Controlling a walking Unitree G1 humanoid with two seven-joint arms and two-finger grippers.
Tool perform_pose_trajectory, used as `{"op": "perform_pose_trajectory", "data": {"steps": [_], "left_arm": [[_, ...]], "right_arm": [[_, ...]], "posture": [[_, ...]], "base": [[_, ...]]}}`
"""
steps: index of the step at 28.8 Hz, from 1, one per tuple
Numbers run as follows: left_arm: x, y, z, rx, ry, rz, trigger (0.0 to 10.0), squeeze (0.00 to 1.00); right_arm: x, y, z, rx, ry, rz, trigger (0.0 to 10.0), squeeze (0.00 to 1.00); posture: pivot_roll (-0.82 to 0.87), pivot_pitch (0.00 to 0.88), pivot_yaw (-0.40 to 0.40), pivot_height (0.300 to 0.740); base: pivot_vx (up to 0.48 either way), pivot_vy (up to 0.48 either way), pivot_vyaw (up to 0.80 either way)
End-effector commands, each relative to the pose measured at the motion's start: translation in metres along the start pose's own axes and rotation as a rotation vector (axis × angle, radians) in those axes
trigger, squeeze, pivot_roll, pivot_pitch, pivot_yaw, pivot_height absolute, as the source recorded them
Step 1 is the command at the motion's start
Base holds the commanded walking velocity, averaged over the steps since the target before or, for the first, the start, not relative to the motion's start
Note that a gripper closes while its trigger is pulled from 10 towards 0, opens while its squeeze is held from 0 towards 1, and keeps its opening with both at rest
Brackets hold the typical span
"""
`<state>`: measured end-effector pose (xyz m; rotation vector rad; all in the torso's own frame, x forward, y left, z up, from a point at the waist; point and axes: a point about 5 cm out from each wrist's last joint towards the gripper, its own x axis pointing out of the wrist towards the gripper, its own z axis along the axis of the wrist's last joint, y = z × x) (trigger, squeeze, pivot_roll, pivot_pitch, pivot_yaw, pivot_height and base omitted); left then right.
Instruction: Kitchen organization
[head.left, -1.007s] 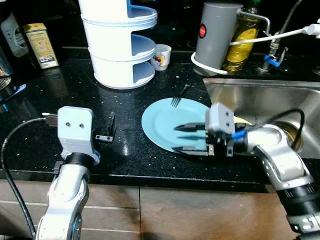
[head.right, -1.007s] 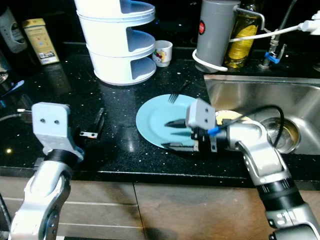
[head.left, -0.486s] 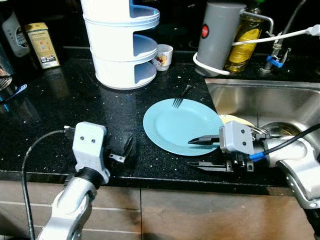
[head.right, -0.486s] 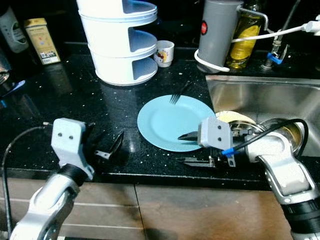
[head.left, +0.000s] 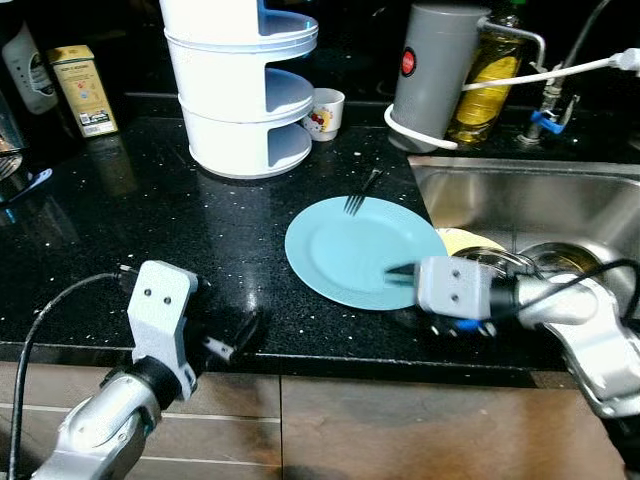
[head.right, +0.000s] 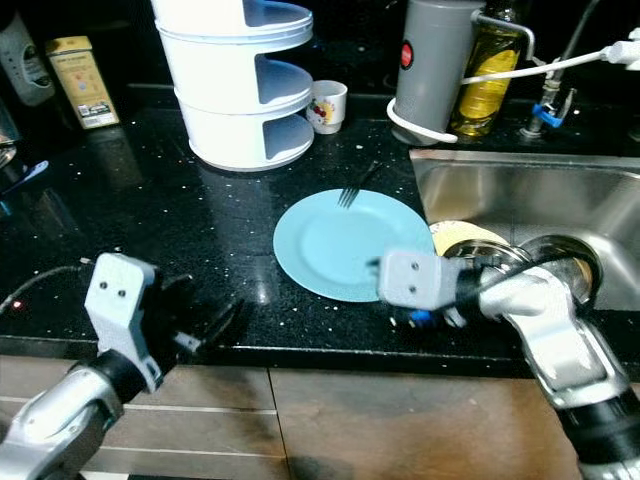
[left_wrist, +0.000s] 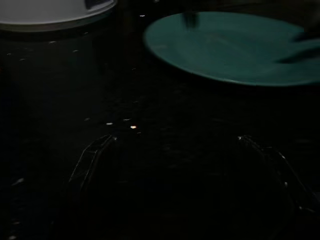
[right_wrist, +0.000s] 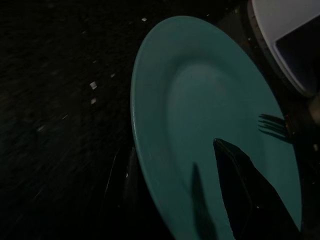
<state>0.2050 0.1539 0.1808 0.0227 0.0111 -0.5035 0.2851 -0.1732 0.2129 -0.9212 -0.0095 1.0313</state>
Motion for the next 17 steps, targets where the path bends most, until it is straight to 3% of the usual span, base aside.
{"op": "perform_pose_trajectory", "data": {"steps": [1, 6, 8, 9, 10, 11, 17], "left_arm": [[-0.002, -0.002, -0.002, -0.005, 0.029, -0.033, 10.0, 0.00], [-0.003, -0.010, -0.003, -0.036, 0.055, -0.111, 10.0, 0.00], [-0.006, -0.022, -0.007, -0.071, 0.093, -0.198, 10.0, 0.00], [-0.007, -0.024, -0.009, -0.073, 0.106, -0.216, 10.0, 0.00], [-0.007, -0.026, -0.010, -0.073, 0.118, -0.228, 10.0, 0.00], [-0.007, -0.028, -0.011, -0.075, 0.125, -0.240, 10.0, 0.00], [-0.007, -0.030, -0.012, -0.075, 0.140, -0.264, 10.0, 0.00]], "right_arm": [[0.002, -0.001, 0.001, -0.021, 0.004, -0.013, 10.0, 0.00], [0.008, -0.001, 0.002, -0.070, 0.020, -0.030, 10.0, 0.00], [0.012, 0.006, 0.002, -0.072, 0.007, -0.006, 10.0, 0.00], [0.013, 0.007, 0.003, -0.070, 0.001, 0.000, 7.9, 0.00], [0.013, 0.008, 0.003, -0.072, -0.006, 0.002, 3.5, 0.00], [0.013, 0.010, 0.004, -0.067, -0.015, 0.008, 0.0, 0.00], [0.013, 0.014, 0.014, -0.014, -0.119, 0.034, 0.0, 0.00]], "posture": [[0.08, 0.000, -0.018, 0.740], [0.08, 0.000, -0.021, 0.740], [0.08, 0.000, -0.021, 0.740], [0.08, 0.000, -0.021, 0.740], [0.08, 0.000, -0.021, 0.740], [0.08, 0.000, -0.021, 0.740], [0.07, 0.000, -0.016, 0.740]], "base": [[0.000, 0.000, 0.00], [0.000, 0.000, 0.00], [0.000, 0.000, 0.00], [0.000, 0.000, 0.00], [0.000, 0.000, 0.00], [0.000, 0.000, 0.00], [0.000, 0.000, 0.00]]}}
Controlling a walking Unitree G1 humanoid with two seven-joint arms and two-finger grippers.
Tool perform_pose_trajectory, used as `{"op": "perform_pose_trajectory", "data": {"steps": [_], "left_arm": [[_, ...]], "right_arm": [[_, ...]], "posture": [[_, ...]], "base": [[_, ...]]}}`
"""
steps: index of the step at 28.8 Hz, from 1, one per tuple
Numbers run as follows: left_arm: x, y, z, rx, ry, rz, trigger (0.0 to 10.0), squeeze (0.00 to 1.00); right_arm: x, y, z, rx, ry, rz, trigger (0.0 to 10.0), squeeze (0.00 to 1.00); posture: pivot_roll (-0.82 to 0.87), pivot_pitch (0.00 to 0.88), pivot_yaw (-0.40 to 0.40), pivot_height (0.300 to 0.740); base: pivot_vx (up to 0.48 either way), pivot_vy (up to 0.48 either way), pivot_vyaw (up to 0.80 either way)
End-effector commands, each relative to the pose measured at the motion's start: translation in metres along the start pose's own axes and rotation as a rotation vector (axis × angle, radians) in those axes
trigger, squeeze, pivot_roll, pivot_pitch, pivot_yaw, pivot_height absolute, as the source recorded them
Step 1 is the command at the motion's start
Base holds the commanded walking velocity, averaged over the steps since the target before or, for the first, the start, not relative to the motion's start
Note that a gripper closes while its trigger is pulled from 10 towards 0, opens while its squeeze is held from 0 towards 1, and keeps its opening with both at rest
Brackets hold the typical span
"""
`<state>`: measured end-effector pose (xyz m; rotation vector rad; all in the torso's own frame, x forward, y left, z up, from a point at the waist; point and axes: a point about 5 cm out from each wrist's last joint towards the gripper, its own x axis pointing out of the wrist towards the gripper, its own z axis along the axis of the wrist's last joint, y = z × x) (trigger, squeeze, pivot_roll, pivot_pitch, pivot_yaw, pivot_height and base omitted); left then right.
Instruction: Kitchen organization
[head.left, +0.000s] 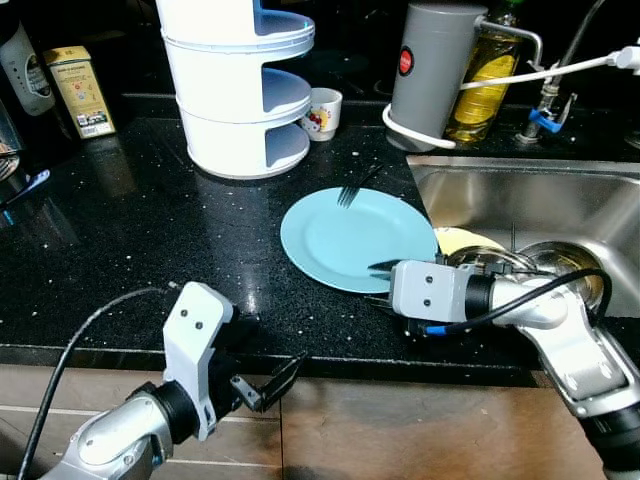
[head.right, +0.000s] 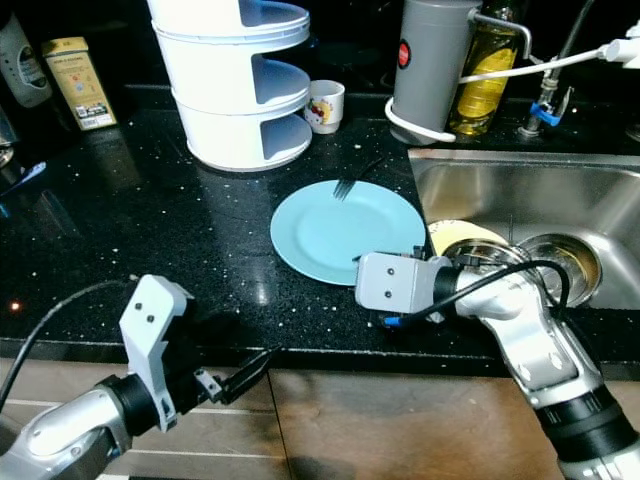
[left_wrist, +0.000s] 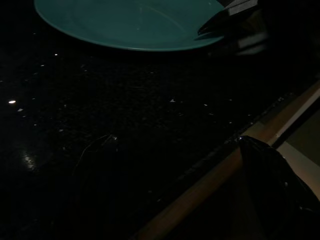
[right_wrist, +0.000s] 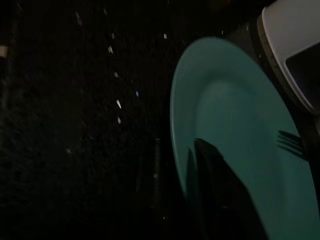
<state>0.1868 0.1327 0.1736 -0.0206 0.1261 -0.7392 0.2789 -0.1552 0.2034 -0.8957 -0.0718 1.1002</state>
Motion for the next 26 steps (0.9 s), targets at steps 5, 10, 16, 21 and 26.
{"op": "perform_pose_trajectory", "data": {"steps": [5, 10, 16, 21, 26], "left_arm": [[0.000, -0.004, -0.006, -0.011, 0.053, -0.037, 10.0, 0.00], [0.001, -0.005, -0.006, -0.013, 0.053, -0.048, 10.0, 0.00], [0.002, -0.007, -0.007, -0.014, 0.057, -0.063, 10.0, 0.00], [0.002, -0.008, -0.007, -0.013, 0.061, -0.071, 10.0, 0.00], [0.004, -0.009, -0.008, -0.011, 0.061, -0.083, 10.0, 0.00]], "right_arm": [[0.001, -0.002, 0.016, 0.038, -0.111, -0.006, 0.0, 0.00], [0.001, -0.005, 0.020, 0.051, -0.141, -0.017, 0.0, 0.00], [0.000, -0.010, 0.026, 0.081, -0.192, -0.037, 0.0, 0.00], [0.000, -0.012, 0.027, 0.076, -0.186, -0.046, 0.0, 0.00], [0.006, -0.019, 0.004, 0.064, 0.022, -0.085, 10.0, 1.00]], "posture": [[0.07, 0.000, -0.017, 0.740], [0.07, 0.000, -0.017, 0.740], [0.07, 0.000, -0.016, 0.740], [0.07, 0.000, -0.013, 0.740], [0.07, 0.000, -0.016, 0.740]], "base": [[0.000, 0.000, 0.00], [0.000, 0.000, 0.00], [0.000, 0.000, 0.00], [0.000, 0.000, 0.00], [0.000, 0.000, 0.00]]}}
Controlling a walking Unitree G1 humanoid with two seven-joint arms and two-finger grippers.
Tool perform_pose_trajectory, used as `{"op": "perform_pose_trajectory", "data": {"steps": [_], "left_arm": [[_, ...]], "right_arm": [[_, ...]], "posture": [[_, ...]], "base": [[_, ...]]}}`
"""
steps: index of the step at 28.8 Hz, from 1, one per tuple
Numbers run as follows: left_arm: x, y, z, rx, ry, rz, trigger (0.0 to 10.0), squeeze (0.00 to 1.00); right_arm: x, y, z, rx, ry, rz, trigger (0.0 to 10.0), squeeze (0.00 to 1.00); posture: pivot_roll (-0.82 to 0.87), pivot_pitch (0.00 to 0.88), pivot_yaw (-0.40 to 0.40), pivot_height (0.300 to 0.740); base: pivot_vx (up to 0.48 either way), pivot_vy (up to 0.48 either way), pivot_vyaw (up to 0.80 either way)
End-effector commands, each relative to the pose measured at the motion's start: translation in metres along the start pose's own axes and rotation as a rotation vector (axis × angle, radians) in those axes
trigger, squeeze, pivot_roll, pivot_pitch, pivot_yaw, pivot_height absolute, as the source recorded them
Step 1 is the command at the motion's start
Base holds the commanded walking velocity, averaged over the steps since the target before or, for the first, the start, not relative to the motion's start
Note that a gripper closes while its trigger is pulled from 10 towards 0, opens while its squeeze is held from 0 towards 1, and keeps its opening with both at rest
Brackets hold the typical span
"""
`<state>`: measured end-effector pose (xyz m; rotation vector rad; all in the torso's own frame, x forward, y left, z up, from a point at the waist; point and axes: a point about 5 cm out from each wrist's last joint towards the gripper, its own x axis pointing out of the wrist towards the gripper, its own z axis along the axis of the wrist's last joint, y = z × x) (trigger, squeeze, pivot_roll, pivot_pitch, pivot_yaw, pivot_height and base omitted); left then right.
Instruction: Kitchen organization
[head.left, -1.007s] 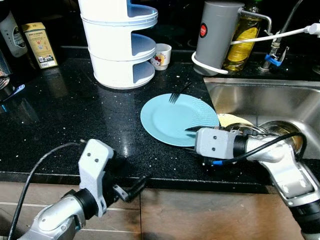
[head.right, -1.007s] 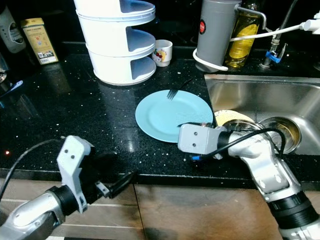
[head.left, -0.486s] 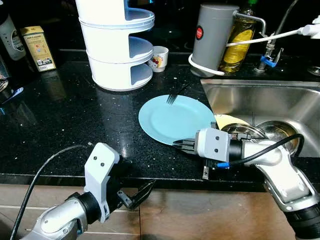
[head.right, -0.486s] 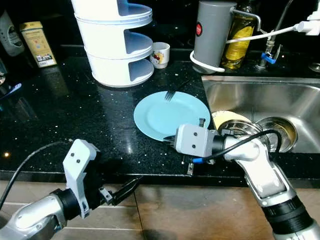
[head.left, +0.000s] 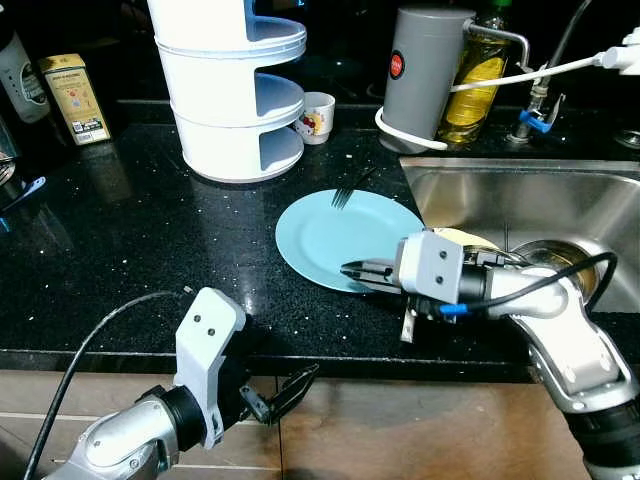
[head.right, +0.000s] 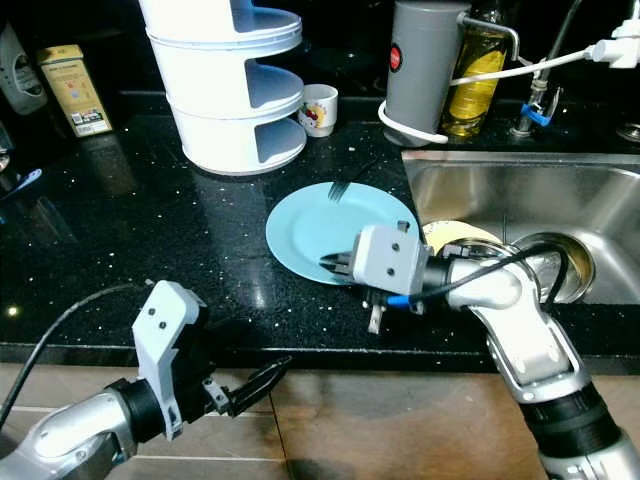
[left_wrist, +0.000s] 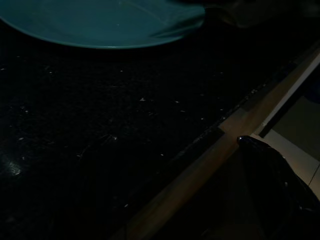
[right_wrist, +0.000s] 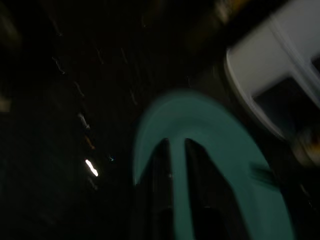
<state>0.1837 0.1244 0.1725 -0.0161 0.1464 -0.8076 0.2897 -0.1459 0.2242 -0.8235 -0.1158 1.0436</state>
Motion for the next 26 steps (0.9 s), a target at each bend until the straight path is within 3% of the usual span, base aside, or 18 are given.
{"op": "perform_pose_trajectory", "data": {"steps": [1, 2, 4, 6, 8, 14, 15, 16, 17, 18, 19, 20, 24, 26], "left_arm": [[0.001, -0.002, -0.006, -0.013, 0.038, -0.016, 10.0, 0.00], [0.001, -0.002, -0.006, -0.011, 0.037, -0.017, 10.0, 0.00], [0.001, -0.002, -0.006, -0.011, 0.037, -0.017, 10.0, 0.00], [0.001, -0.002, -0.006, -0.012, 0.037, -0.018, 10.0, 0.00], [0.001, -0.002, -0.006, -0.013, 0.038, -0.017, 10.0, 0.00], [0.001, -0.003, -0.007, -0.015, 0.039, -0.017, 10.0, 0.00], [0.002, -0.004, -0.008, -0.012, 0.044, -0.018, 10.0, 0.00], [0.002, -0.004, -0.008, -0.012, 0.044, -0.018, 10.0, 0.00], [0.002, -0.004, -0.009, -0.003, 0.054, -0.022, 10.0, 0.00], [0.003, -0.005, -0.009, -0.001, 0.057, -0.023, 10.0, 0.00], [0.003, -0.005, -0.009, 0.000, 0.057, -0.024, 10.0, 0.00], [0.003, -0.005, -0.009, 0.000, 0.057, -0.024, 10.0, 0.00], [0.004, -0.005, -0.008, 0.004, 0.051, -0.025, 10.0, 0.00], [0.004, -0.005, -0.008, 0.004, 0.052, -0.024, 10.0, 0.00]], "right_arm": [[0.000, -0.002, -0.014, 0.037, 0.079, -0.028, 10.0, 1.00], [-0.002, -0.010, -0.013, 0.107, 0.036, -0.077, 10.0, 1.00], [-0.003, -0.014, -0.009, 0.151, -0.013, -0.099, 10.0, 1.00], [-0.007, -0.028, 0.006, 0.291, -0.175, -0.175, 10.0, 1.00], [-0.010, -0.038, 0.012, 0.388, -0.269, -0.223, 10.0, 1.00], [-0.009, -0.046, 0.005, 0.487, -0.271, -0.308, 10.0, 1.00], [-0.005, -0.052, -0.006, 0.579, -0.221, -0.404, 10.0, 1.00], [-0.005, -0.052, -0.006, 0.579, -0.221, -0.404, 10.0, 1.00], [0.000, -0.054, -0.015, 0.703, -0.175, -0.453, 10.0, 1.00], [0.008, -0.052, -0.023, 0.821, -0.131, -0.474, 10.0, 0.90], [0.014, -0.050, -0.028, 0.912, -0.105, -0.488, 10.0, 0.06], [0.017, -0.048, -0.029, 0.956, -0.096, -0.488, 10.0, 0.00], [0.020, -0.056, -0.032, 1.178, -0.203, -0.586, 10.0, 0.00], [0.016, -0.060, -0.039, 1.245, -0.210, -0.639, 10.0, 0.00]], "posture": [[0.08, 0.000, -0.017, 0.740], [0.08, 0.000, -0.017, 0.740], [0.08, 0.000, -0.016, 0.740], [0.08, 0.000, -0.018, 0.740], [0.08, 0.000, -0.018, 0.740], [0.08, 0.000, -0.018, 0.740], [0.08, 0.000, -0.018, 0.740], [0.08, 0.000, -0.018, 0.740], [0.08, 0.000, -0.018, 0.740], [0.08, 0.000, -0.018, 0.740], [0.08, 0.000, -0.019, 0.740], [0.08, 0.000, -0.019, 0.740], [0.08, 0.000, -0.020, 0.740], [0.08, 0.000, -0.024, 0.740]], "base": [[0.000, 0.000, 0.00], [0.000, 0.000, 0.00], [0.000, 0.000, 0.00], [0.000, 0.000, 0.00], [0.000, 0.000, 0.00], [0.000, 0.000, 0.00], [0.000, 0.000, 0.00], [0.000, 0.000, 0.00], [0.000, 0.000, 0.00], [0.000, 0.000, 0.00], [0.000, 0.000, 0.00], [0.000, 0.000, 0.00], [0.000, 0.000, 0.00], [0.000, 0.000, 0.00]]}}
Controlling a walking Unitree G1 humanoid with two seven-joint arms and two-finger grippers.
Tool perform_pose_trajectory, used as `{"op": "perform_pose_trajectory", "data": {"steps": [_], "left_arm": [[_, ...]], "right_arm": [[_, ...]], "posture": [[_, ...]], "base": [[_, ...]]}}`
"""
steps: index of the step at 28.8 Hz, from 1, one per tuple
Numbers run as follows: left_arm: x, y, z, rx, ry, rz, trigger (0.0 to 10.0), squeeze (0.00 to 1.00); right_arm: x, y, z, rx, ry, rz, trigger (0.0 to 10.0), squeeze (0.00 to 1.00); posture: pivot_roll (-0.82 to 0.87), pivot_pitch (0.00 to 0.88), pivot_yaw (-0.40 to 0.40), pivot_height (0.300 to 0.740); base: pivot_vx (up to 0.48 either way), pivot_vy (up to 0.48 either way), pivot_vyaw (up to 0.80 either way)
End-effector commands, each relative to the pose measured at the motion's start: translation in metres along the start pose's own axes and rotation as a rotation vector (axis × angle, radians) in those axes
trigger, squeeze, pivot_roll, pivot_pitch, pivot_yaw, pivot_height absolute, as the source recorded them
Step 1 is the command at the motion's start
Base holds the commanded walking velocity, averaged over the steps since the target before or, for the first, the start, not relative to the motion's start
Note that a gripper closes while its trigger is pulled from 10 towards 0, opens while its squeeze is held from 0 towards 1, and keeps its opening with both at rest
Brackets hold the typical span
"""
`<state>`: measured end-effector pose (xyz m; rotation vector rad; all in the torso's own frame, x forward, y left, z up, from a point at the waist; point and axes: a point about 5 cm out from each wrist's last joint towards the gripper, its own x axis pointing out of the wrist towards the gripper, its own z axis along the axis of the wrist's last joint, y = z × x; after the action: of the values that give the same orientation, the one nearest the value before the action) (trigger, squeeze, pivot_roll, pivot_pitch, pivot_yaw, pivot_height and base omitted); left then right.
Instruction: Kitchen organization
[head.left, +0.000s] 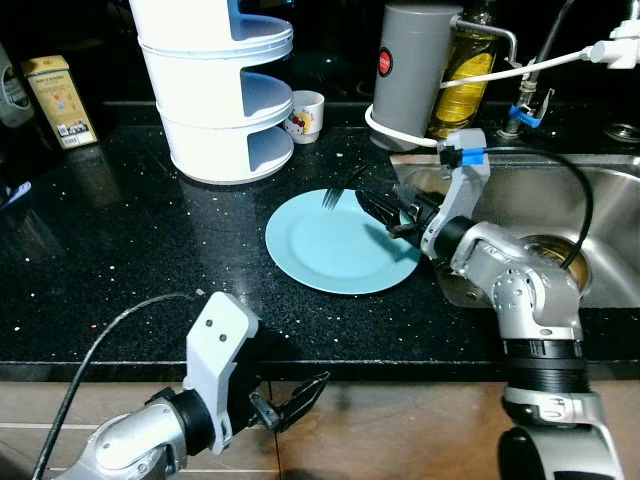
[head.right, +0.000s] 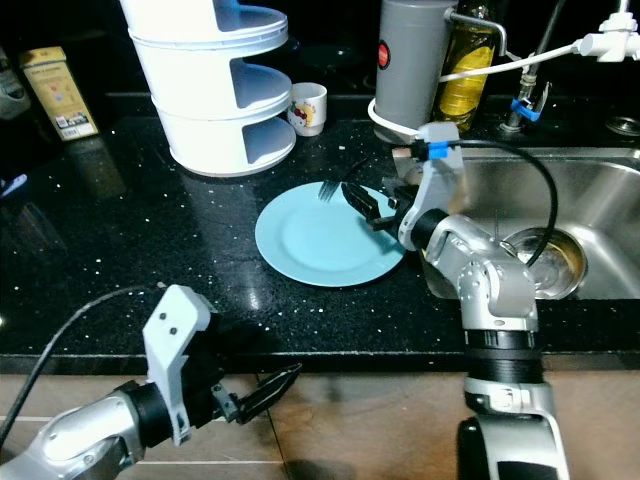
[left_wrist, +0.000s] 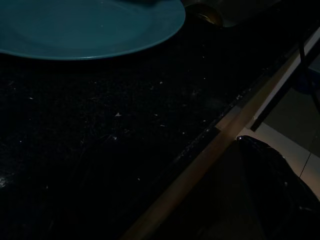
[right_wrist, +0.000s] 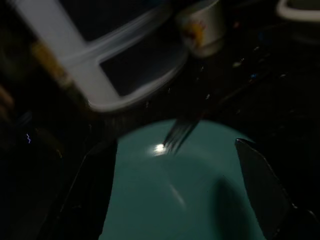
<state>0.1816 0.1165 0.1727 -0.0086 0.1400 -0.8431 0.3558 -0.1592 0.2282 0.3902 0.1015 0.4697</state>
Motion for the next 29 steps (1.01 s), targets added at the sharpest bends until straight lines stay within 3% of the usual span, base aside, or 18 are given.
{"op": "perform_pose_trajectory", "data": {"steps": [1, 6, 9, 17, 20, 29], "left_arm": [[0.000, 0.002, -0.008, -0.008, 0.054, 0.011, 10.0, 0.00], [0.000, 0.001, -0.009, -0.009, 0.053, 0.010, 10.0, 0.00], [0.002, -0.001, -0.009, -0.010, 0.053, 0.003, 10.0, 0.00], [0.001, 0.000, -0.008, -0.009, 0.053, 0.003, 10.0, 0.00], [0.001, -0.001, -0.009, -0.007, 0.055, 0.002, 10.0, 0.00], [0.002, -0.001, -0.009, -0.005, 0.052, 0.003, 10.0, 0.00]], "right_arm": [[-0.002, -0.012, 0.008, 0.075, -0.030, -0.068, 10.0, 0.00], [-0.006, -0.032, 0.006, 0.077, 0.009, -0.215, 10.0, 0.00], [-0.011, -0.043, -0.004, 0.082, 0.111, -0.302, 10.0, 0.00], [-0.015, -0.043, -0.012, 0.160, 0.208, -0.257, 10.0, 0.00], [-0.015, -0.035, -0.014, 0.203, 0.264, -0.181, 10.0, 0.00], [-0.015, -0.027, -0.020, 0.252, 0.320, -0.118, 10.0, 0.00]], "posture": [[0.08, 0.000, -0.024, 0.740], [0.08, 0.000, -0.026, 0.740], [0.08, 0.000, -0.025, 0.740], [0.08, 0.000, -0.025, 0.740], [0.08, 0.000, -0.026, 0.740], [0.08, 0.000, -0.027, 0.740]], "base": [[0.000, 0.000, 0.00], [0.000, 0.000, 0.00], [0.000, 0.000, 0.00], [0.000, 0.000, 0.00], [0.000, 0.000, 0.00], [0.000, 0.000, 0.00]]}}
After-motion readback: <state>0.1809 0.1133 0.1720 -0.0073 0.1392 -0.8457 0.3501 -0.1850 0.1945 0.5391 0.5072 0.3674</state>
